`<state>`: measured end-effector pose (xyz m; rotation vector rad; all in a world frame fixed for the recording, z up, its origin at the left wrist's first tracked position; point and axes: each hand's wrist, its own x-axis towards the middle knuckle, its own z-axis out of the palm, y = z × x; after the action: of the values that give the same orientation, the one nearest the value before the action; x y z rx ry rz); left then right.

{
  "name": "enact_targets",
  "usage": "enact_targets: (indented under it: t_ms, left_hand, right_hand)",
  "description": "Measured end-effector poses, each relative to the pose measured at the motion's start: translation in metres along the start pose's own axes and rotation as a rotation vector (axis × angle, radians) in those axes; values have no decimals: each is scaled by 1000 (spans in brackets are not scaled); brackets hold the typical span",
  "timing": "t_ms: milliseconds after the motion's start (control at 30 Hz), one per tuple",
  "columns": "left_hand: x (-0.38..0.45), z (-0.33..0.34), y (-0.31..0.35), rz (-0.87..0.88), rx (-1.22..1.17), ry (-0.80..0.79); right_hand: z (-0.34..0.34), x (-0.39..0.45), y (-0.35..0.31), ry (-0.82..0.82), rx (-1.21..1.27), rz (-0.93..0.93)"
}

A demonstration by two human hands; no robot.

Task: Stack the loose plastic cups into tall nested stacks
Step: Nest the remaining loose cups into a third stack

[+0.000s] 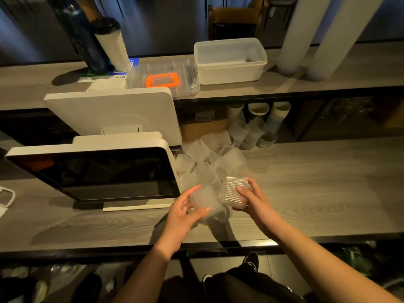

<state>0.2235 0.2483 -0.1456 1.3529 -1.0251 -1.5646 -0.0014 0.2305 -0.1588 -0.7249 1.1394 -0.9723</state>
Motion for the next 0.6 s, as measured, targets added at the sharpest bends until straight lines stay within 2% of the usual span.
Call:
enact_targets:
  t_ms: [167, 400, 500, 600]
  left_hand:
    - [1, 10, 6, 45, 64, -24]
    - [0, 16, 14, 65, 69, -69]
    - [-1, 18, 14, 71, 97, -79]
    - [-1, 18, 13, 63, 97, -53]
  right_hand:
    - [4, -12, -20, -94, -130, -73]
    - [9, -17, -29, -127, -407, -128]
    - [18, -20, -24, -209, -396, -67]
    - [26, -19, -19, -216, -317, 5]
